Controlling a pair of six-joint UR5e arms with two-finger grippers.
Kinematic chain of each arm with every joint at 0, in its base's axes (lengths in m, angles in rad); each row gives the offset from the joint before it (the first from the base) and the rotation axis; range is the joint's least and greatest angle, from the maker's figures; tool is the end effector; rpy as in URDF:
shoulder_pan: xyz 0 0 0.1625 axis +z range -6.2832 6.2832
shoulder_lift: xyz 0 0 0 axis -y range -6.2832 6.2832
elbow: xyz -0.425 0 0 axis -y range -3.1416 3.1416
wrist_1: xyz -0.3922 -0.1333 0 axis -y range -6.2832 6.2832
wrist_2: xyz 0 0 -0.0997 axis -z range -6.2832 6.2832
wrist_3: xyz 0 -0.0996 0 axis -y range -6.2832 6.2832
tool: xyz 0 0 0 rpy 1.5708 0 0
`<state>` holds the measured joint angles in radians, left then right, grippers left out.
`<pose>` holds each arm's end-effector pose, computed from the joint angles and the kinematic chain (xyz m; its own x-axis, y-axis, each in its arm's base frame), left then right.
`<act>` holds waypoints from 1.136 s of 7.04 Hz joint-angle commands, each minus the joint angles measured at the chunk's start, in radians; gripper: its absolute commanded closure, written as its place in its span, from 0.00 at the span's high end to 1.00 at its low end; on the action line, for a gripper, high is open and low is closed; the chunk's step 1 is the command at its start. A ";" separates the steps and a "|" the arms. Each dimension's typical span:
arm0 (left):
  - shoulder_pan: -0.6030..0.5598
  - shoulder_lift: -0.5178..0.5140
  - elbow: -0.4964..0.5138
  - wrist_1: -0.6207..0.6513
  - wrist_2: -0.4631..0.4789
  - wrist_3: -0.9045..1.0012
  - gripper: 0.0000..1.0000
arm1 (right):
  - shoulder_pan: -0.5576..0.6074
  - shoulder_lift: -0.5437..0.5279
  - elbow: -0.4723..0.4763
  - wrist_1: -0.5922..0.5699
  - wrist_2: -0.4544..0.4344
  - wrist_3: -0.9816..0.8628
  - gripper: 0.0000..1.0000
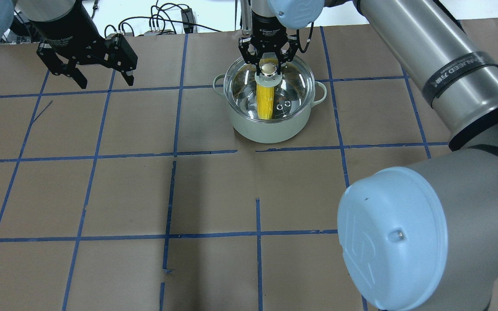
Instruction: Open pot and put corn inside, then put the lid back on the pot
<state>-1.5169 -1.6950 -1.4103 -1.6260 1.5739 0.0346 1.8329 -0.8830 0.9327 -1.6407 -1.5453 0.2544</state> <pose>-0.1036 -0.5488 0.4970 -0.9998 -0.0192 -0.0024 -0.0193 0.9996 0.0190 0.3290 -0.7019 0.3739 -0.9995 -0.0082 -0.0298 -0.0078 0.9999 -0.0131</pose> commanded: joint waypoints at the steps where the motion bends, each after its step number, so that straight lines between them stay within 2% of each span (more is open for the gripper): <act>1: 0.000 0.000 0.001 0.000 0.000 0.001 1.00 | -0.011 -0.005 -0.006 -0.022 0.005 0.000 1.00; 5: 0.000 0.002 0.001 0.000 0.000 0.001 1.00 | -0.032 -0.030 -0.003 -0.031 -0.007 -0.006 1.00; 7: 0.000 0.002 0.001 0.000 0.000 0.001 1.00 | -0.105 -0.094 0.021 -0.033 0.007 -0.082 1.00; 8: 0.000 0.002 0.001 0.000 0.002 0.001 1.00 | -0.125 -0.147 0.062 -0.028 0.002 -0.152 1.00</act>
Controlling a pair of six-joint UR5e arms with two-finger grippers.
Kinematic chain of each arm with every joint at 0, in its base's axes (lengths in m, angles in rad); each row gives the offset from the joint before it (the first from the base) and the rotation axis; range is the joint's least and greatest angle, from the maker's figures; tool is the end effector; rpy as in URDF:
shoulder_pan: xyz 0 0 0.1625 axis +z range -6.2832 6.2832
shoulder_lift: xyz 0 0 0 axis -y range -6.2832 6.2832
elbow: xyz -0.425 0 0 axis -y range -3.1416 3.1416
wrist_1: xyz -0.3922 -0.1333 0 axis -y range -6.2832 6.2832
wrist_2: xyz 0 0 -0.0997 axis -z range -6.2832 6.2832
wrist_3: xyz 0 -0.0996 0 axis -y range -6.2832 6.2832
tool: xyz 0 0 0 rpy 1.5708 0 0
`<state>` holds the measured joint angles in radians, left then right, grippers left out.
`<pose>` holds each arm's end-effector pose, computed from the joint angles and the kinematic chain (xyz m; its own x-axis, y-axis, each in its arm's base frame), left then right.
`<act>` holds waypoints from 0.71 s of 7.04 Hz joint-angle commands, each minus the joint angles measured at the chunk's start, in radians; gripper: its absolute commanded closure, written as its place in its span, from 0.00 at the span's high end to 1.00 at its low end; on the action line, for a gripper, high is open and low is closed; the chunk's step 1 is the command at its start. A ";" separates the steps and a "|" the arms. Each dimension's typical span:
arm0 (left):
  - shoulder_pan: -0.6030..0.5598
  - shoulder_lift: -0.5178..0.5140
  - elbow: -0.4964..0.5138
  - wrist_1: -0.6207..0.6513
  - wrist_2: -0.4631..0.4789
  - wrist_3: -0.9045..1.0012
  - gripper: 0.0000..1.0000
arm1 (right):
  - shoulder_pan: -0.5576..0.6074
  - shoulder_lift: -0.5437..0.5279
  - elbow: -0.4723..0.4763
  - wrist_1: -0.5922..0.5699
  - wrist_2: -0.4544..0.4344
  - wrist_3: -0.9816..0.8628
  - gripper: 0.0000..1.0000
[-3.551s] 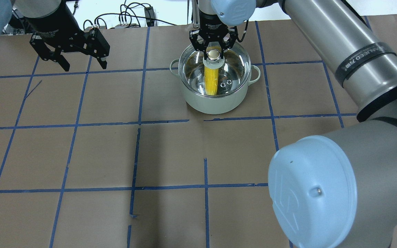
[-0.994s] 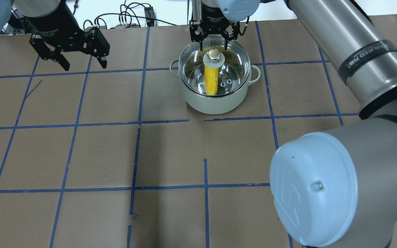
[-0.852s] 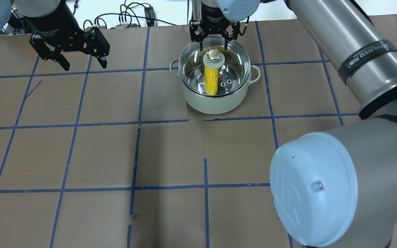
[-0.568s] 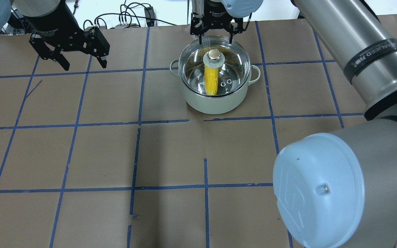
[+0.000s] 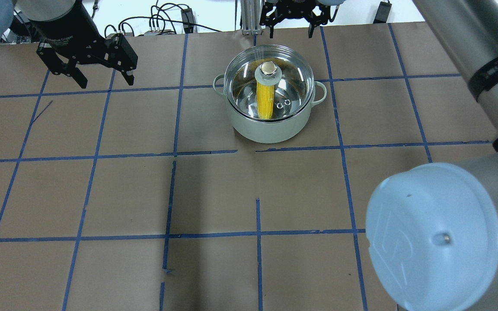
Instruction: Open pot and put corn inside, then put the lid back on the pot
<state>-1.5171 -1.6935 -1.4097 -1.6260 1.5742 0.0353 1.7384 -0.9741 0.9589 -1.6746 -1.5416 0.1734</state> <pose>-0.1037 -0.5483 0.4981 -0.9998 -0.0183 -0.0028 -0.0184 0.9997 0.0169 0.2580 -0.7087 0.4330 -0.9988 0.0013 -0.0490 0.0068 0.9937 -0.1119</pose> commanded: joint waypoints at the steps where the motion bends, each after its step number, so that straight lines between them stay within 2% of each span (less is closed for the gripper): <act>1: 0.000 0.000 -0.002 0.000 0.000 0.000 1.00 | -0.052 -0.133 0.117 0.004 0.003 -0.093 1.00; 4: -0.001 0.000 -0.005 0.000 0.000 -0.002 1.00 | -0.123 -0.344 0.326 0.006 0.006 -0.185 1.00; 5: -0.002 0.000 0.000 0.000 0.000 -0.002 1.00 | -0.129 -0.454 0.430 0.004 0.005 -0.201 1.00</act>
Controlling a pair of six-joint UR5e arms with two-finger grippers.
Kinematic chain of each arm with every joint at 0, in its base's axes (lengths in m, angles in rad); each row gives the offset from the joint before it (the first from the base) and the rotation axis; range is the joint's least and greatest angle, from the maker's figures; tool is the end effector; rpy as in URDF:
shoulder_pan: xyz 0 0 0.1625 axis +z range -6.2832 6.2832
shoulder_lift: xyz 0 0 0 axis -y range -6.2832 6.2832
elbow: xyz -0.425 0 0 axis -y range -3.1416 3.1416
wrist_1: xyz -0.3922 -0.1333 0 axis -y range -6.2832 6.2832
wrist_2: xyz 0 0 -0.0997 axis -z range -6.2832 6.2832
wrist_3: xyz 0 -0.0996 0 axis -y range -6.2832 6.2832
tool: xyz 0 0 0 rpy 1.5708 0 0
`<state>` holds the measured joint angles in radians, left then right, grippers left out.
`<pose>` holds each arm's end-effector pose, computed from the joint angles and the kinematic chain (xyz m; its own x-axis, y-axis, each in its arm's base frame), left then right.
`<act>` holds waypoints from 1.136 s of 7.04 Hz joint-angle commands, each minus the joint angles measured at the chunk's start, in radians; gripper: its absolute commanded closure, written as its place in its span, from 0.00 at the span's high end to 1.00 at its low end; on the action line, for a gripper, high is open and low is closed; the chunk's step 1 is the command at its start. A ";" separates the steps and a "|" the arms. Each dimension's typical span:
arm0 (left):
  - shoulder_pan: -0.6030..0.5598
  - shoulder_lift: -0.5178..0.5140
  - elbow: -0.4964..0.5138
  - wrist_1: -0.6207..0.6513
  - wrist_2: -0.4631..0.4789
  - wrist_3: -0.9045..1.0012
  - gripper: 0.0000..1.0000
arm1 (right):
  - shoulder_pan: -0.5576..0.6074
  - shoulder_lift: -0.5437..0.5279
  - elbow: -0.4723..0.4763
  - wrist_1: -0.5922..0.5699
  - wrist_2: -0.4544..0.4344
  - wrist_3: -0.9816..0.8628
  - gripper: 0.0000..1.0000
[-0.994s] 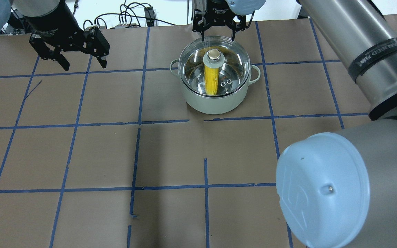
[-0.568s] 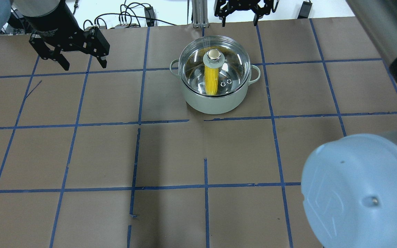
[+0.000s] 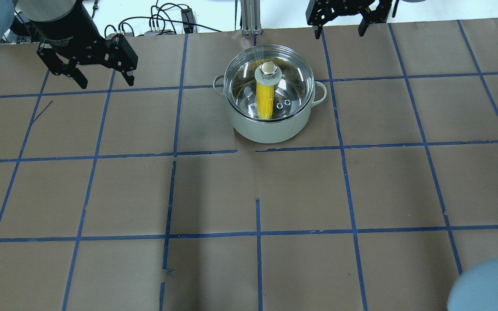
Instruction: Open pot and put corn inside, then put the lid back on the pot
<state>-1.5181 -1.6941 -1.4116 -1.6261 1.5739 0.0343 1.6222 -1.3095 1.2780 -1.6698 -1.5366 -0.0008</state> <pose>-0.1043 -0.5482 0.4968 -0.9998 -0.0183 -0.0024 -0.0184 0.9996 0.0195 0.1681 -0.6058 0.4997 -0.9978 -0.0566 -0.0338 -0.0517 0.9901 -0.1302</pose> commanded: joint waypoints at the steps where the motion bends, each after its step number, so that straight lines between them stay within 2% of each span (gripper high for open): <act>1: -0.002 0.007 -0.001 0.000 0.003 -0.001 1.00 | -0.027 -0.199 0.180 -0.002 0.000 -0.025 1.00; 5: -0.001 0.043 -0.020 -0.011 0.014 -0.004 1.00 | -0.050 -0.226 0.274 0.062 -0.011 -0.025 1.00; 8: 0.001 0.045 -0.009 -0.023 0.017 -0.005 1.00 | -0.048 -0.226 0.274 0.061 -0.005 -0.019 1.00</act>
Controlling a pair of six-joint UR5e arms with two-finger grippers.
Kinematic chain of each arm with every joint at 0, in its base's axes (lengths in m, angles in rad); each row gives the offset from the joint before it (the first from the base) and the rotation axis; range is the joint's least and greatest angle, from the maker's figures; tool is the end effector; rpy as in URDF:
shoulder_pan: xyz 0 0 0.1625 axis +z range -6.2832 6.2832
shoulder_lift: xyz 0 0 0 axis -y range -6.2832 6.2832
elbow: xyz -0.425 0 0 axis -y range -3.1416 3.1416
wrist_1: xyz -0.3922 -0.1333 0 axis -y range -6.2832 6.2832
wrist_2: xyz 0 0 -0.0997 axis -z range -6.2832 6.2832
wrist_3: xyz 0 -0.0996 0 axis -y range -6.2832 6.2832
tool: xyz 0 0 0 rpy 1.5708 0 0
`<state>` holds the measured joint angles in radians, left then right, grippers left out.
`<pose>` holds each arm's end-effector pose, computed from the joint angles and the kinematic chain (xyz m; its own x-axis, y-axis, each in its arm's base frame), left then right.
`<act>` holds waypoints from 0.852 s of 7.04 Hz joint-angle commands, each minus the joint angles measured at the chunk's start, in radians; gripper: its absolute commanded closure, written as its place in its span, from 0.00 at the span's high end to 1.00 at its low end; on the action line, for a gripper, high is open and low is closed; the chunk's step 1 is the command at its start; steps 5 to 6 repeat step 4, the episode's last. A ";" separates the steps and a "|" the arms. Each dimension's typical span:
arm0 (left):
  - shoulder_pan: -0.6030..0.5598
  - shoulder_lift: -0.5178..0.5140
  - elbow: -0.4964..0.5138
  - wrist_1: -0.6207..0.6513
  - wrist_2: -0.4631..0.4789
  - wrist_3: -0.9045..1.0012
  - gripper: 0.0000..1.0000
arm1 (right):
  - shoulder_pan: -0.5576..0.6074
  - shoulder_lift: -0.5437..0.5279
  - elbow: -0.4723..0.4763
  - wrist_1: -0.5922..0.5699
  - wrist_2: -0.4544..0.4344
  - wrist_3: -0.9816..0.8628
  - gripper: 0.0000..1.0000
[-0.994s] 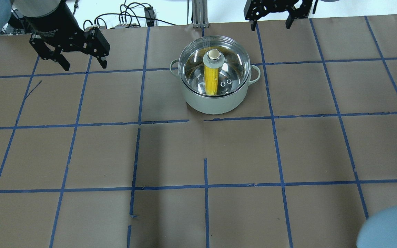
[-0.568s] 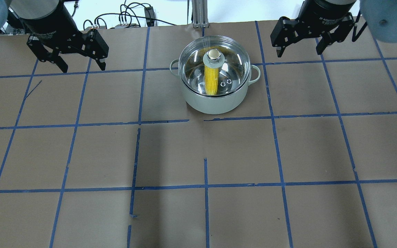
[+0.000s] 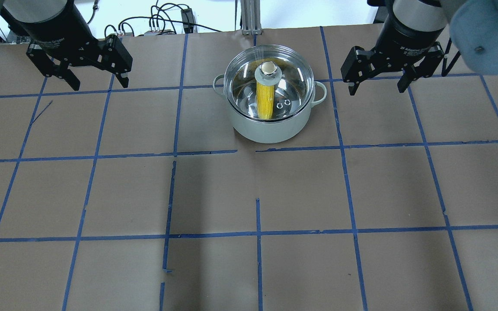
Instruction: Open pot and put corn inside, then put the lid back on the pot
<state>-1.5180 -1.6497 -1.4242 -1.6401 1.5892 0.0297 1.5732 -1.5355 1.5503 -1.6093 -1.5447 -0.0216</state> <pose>-0.1036 -0.5305 0.5130 -0.9996 -0.0231 -0.0183 -0.0231 0.9997 0.0022 0.1371 -0.5089 0.4843 -0.9994 -0.0246 -0.0256 -0.0240 0.9994 -0.0243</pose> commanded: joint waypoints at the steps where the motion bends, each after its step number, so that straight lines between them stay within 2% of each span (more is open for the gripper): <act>1: 0.001 0.001 0.004 -0.015 0.002 -0.001 1.00 | 0.001 -0.001 0.004 0.000 0.005 0.002 1.00; 6: -0.001 0.004 0.004 -0.015 0.000 -0.001 1.00 | 0.002 -0.002 0.002 0.000 0.005 0.003 1.00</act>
